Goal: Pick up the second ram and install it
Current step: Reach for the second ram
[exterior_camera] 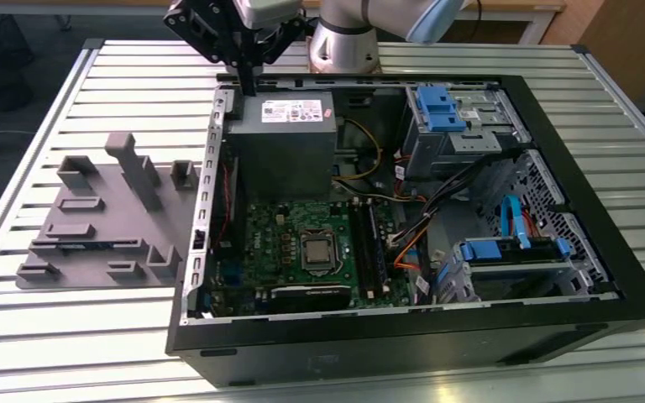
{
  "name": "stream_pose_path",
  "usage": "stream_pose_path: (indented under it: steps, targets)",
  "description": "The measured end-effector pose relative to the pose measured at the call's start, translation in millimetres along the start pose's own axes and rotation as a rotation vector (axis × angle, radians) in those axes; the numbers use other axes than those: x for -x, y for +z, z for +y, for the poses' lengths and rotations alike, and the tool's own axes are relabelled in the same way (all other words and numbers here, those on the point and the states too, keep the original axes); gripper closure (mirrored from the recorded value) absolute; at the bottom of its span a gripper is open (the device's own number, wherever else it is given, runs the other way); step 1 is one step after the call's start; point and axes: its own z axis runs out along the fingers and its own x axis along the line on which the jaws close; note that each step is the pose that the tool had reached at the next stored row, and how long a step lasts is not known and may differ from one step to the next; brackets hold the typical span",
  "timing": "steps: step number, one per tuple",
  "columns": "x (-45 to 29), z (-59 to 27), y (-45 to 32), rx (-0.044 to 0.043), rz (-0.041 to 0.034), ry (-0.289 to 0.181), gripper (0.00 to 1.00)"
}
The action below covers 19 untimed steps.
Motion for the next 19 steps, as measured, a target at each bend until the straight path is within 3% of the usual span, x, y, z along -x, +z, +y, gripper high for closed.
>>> stream_pose_path:
  steps: [19]
  targets:
    - [-5.5,-0.4,0.4,0.0000,0.0000,0.000,0.89]
